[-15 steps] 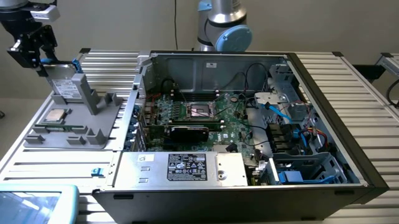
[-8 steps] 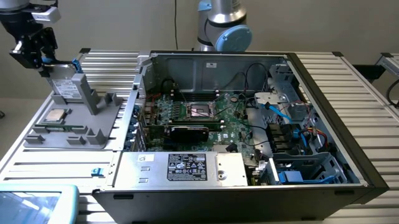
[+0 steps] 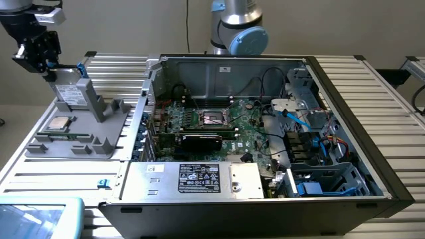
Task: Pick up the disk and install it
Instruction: 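Pick up the disk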
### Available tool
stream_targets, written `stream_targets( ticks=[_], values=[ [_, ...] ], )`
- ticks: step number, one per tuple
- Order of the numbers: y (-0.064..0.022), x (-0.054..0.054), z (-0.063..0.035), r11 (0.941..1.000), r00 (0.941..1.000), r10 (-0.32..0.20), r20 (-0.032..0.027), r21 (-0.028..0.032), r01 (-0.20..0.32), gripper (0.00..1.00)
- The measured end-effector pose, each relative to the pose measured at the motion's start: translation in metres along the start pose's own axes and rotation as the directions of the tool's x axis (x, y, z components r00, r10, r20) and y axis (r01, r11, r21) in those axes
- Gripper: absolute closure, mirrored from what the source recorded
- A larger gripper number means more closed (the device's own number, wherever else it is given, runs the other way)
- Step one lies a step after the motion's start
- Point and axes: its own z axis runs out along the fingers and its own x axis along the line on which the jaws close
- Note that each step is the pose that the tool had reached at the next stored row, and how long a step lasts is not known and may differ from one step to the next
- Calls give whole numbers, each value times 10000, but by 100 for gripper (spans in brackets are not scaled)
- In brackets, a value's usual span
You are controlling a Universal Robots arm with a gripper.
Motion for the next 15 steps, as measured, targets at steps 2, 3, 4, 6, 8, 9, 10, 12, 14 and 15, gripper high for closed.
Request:
stream_targets(
  ticks=[2,3,4,6,8,9,10,12,14,15],
  values=[
    [0,4,4,10000,10000,0,0,-1,0,55],
    [0,5,5,10000,10000,-2,2,0,2,55],
    [0,6,7,10000,10000,-1,5,0,1,55],
    [0,7,10,10000,10000,0,16,-1,0,55],
    [0,9,12,10000,10000,1,35,-4,-1,55],
    [-1,10,13,10000,10000,1,45,-6,-1,55],
    [-1,12,14,10000,10000,2,60,-8,-2,55],
    [-1,15,13,10000,9999,2,101,-10,-2,55],
    [-1,17,12,10000,9999,1,124,-10,-1,55],
    [-1,18,13,10000,9999,2,133,-12,-2,55]
  ],
)
